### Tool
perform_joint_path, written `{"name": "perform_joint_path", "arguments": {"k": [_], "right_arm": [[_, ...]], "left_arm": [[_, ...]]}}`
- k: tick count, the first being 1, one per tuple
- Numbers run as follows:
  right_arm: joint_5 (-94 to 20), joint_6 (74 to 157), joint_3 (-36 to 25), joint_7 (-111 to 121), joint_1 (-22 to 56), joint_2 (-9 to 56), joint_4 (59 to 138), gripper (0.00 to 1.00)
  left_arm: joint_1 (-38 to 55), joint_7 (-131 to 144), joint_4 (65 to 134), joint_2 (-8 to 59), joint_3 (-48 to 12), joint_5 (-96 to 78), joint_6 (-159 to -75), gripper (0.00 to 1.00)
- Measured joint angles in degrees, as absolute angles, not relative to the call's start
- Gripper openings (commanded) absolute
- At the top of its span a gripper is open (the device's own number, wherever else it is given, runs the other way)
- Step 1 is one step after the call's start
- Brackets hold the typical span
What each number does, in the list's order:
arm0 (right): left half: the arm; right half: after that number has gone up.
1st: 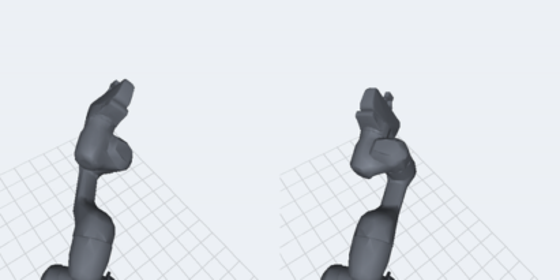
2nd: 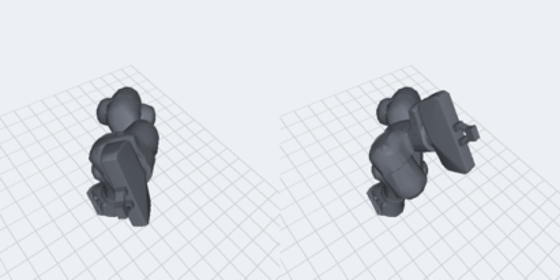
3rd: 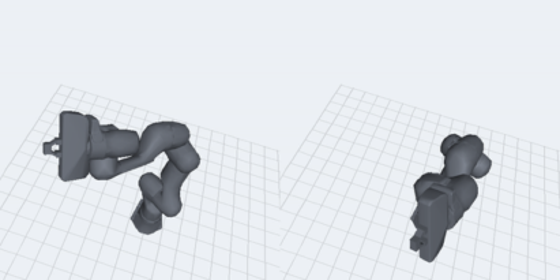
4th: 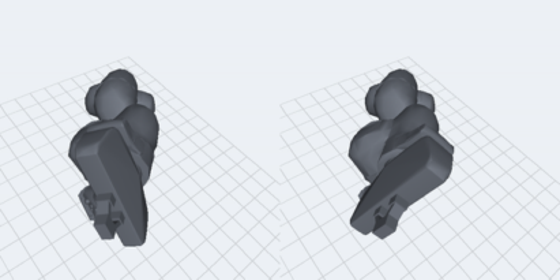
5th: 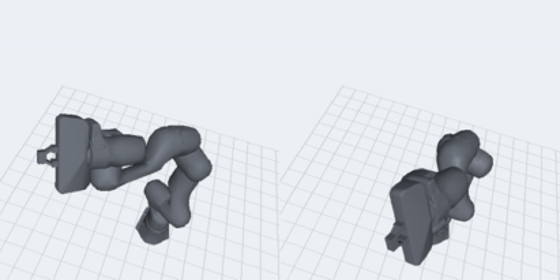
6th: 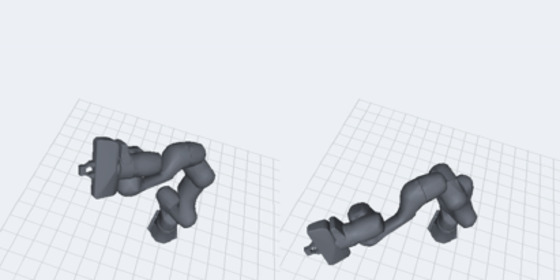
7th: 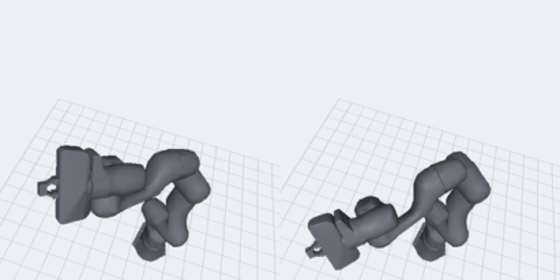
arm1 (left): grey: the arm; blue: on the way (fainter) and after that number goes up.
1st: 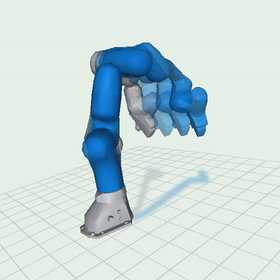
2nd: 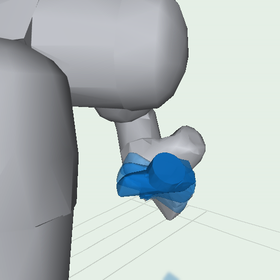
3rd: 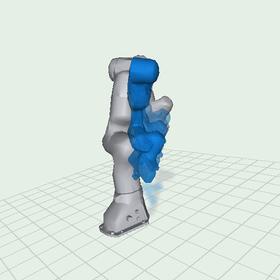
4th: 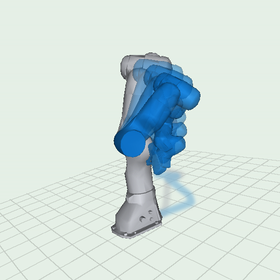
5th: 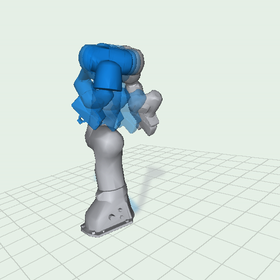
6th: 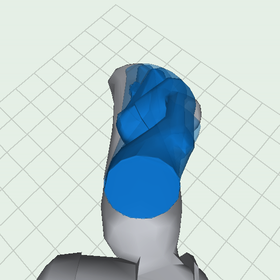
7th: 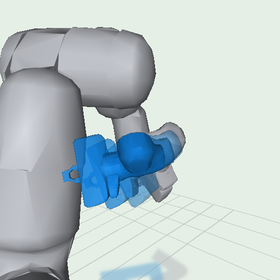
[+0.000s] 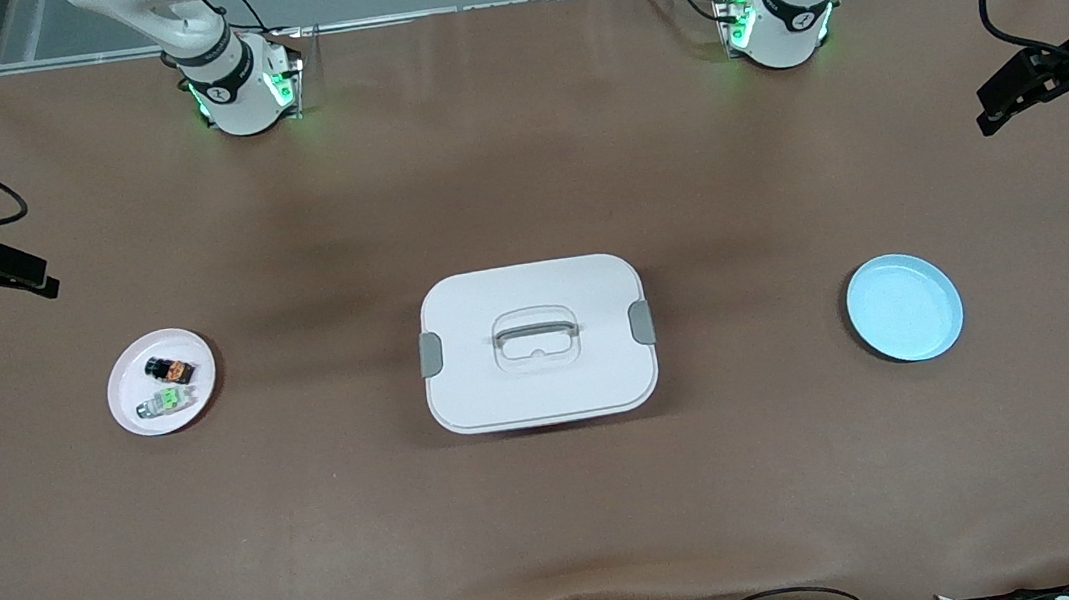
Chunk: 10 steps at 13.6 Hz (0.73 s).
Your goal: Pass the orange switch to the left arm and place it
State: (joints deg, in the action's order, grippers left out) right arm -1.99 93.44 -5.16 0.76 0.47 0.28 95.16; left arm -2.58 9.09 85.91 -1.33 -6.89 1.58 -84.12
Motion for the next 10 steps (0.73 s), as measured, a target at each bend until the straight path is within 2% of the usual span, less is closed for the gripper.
{"name": "perform_joint_path", "arguments": {"k": [10], "right_arm": [[-2.0,93.4,-5.1,0.8,0.5,0.1,94.9,1.0]], "left_arm": [[-2.7,9.0,85.9,-1.3,-6.2,1.6,-83.9,1.0]]}}
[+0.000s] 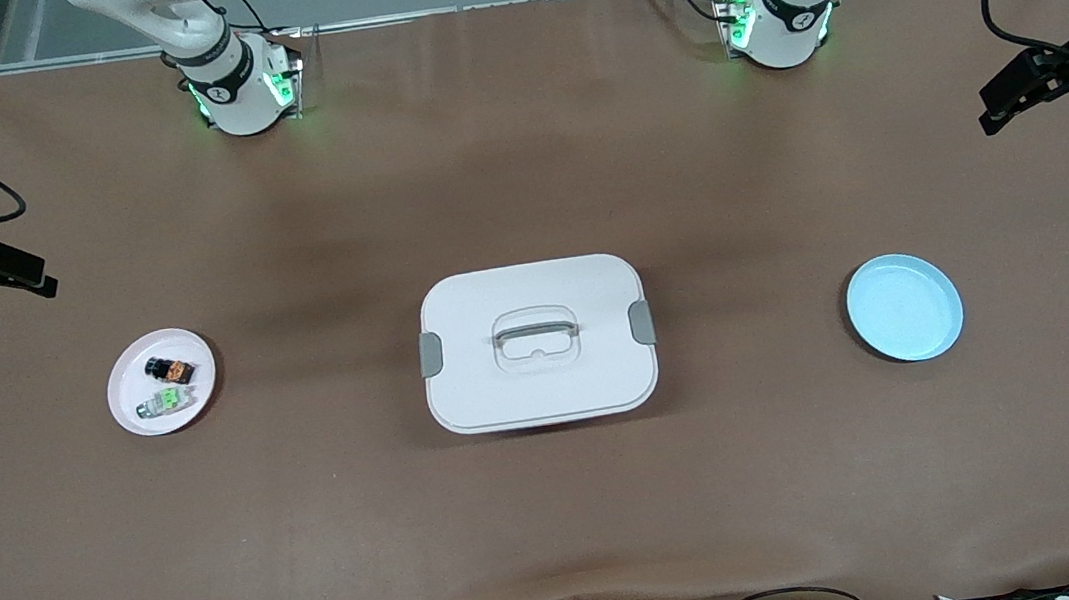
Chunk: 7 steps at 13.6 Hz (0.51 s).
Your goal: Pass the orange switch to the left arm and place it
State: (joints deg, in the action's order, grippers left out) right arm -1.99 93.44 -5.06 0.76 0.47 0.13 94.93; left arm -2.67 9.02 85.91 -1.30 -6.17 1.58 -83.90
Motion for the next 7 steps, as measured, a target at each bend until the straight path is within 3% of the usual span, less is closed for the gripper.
{"name": "perform_joint_path", "arguments": {"k": [7], "right_arm": [[-2.0,93.0,-4.9,0.8,0.5,0.1,94.7,1.0]], "left_arm": [[-2.7,9.0,85.9,-1.1,-5.9,1.6,-83.9,1.0]]}}
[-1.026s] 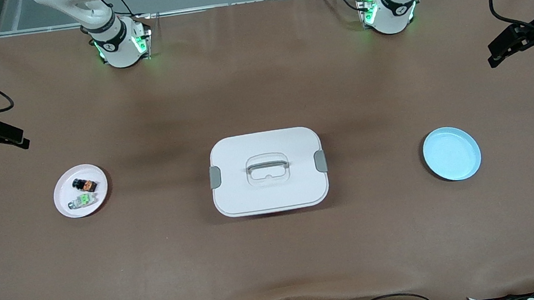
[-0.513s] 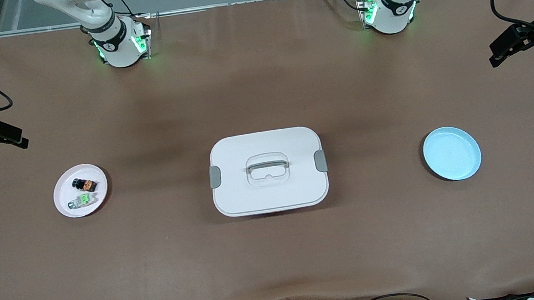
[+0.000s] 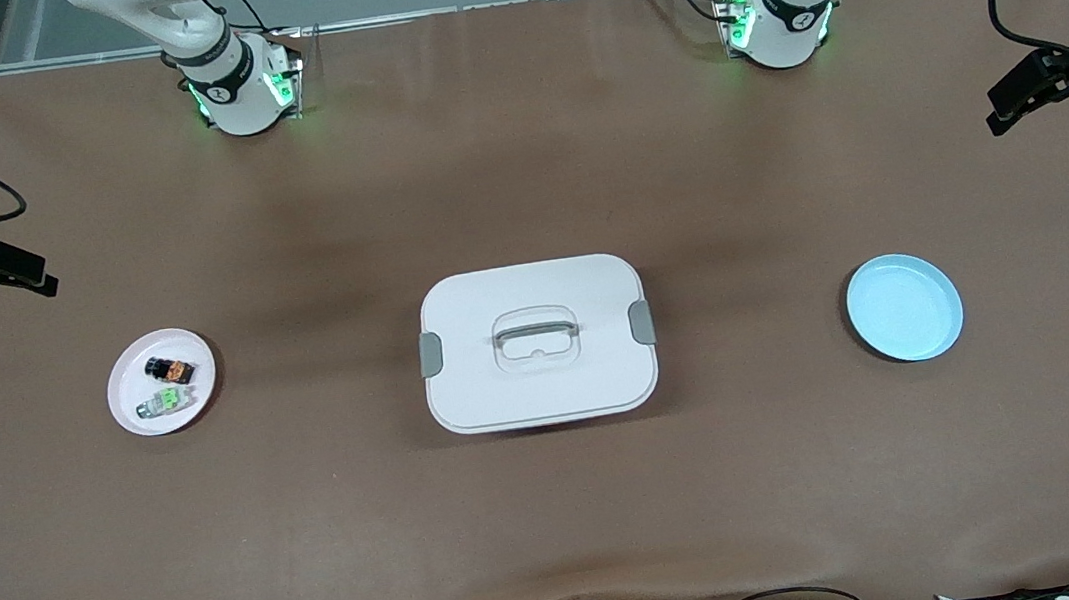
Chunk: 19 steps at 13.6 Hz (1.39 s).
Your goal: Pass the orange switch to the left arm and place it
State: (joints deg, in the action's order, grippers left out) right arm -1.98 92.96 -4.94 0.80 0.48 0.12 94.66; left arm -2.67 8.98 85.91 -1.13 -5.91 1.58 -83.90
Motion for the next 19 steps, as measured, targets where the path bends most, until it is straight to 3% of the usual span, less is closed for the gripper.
{"name": "perform_joint_path", "arguments": {"k": [19], "right_arm": [[-2.0,92.7,-4.9,0.8,0.5,0.1,94.2,1.0]], "left_arm": [[-2.5,9.0,85.9,-0.3,-5.9,1.6,-83.8,1.0]]}}
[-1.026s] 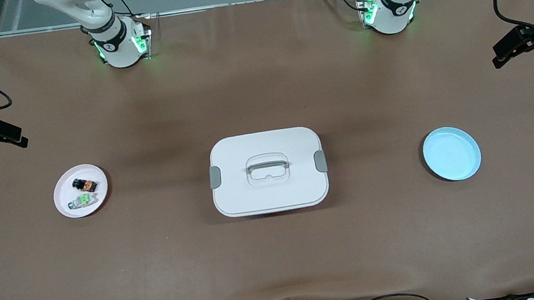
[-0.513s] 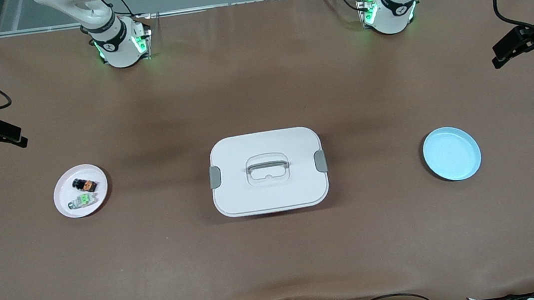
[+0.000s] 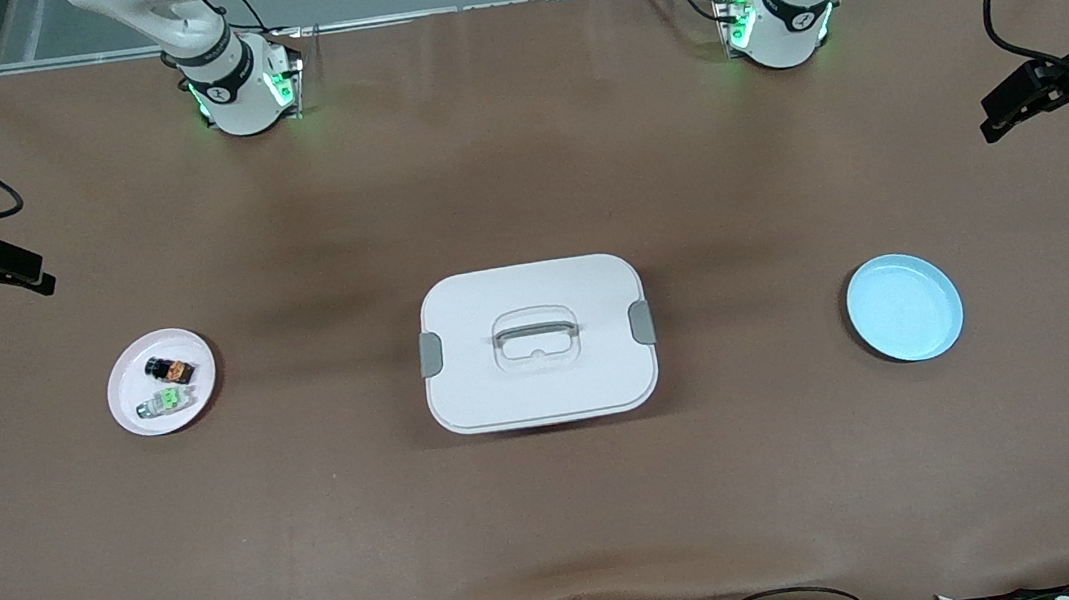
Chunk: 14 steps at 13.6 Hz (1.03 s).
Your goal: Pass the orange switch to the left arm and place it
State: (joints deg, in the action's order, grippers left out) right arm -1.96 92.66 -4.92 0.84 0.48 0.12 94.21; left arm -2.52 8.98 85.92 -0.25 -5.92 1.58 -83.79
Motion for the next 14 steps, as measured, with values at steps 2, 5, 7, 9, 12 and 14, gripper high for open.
{"name": "perform_joint_path", "arguments": {"k": [2,5,7,9,12,14], "right_arm": [[-2.0,92.7,-4.9,0.8,0.5,0.1,94.2,1.0],[-2.0,92.7,-5.0,0.8,0.5,0.1,94.2,1.0],[-2.0,92.9,-5.1,0.8,0.5,0.1,94.2,1.0],[-2.0,93.1,-5.1,0.8,0.5,0.1,94.2,1.0],[-2.0,94.9,-5.2,0.8,0.5,0.4,94.2,1.0],[-2.0,96.7,-5.5,0.7,0.4,1.5,94.5,1.0]], "left_arm": [[-2.5,9.0,85.9,-0.2,-5.9,1.6,-83.8,1.0],[-2.5,9.0,85.9,-0.2,-5.9,1.6,-83.8,1.0],[-2.5,9.0,85.9,-0.2,-5.9,1.6,-83.8,1.0],[-2.4,9.0,85.9,-0.2,-6.0,1.6,-83.7,1.0],[-2.3,9.0,85.9,-0.2,-6.2,1.6,-83.7,1.0],[-2.3,9.0,85.9,-0.1,-6.2,1.6,-83.7,1.0]]}}
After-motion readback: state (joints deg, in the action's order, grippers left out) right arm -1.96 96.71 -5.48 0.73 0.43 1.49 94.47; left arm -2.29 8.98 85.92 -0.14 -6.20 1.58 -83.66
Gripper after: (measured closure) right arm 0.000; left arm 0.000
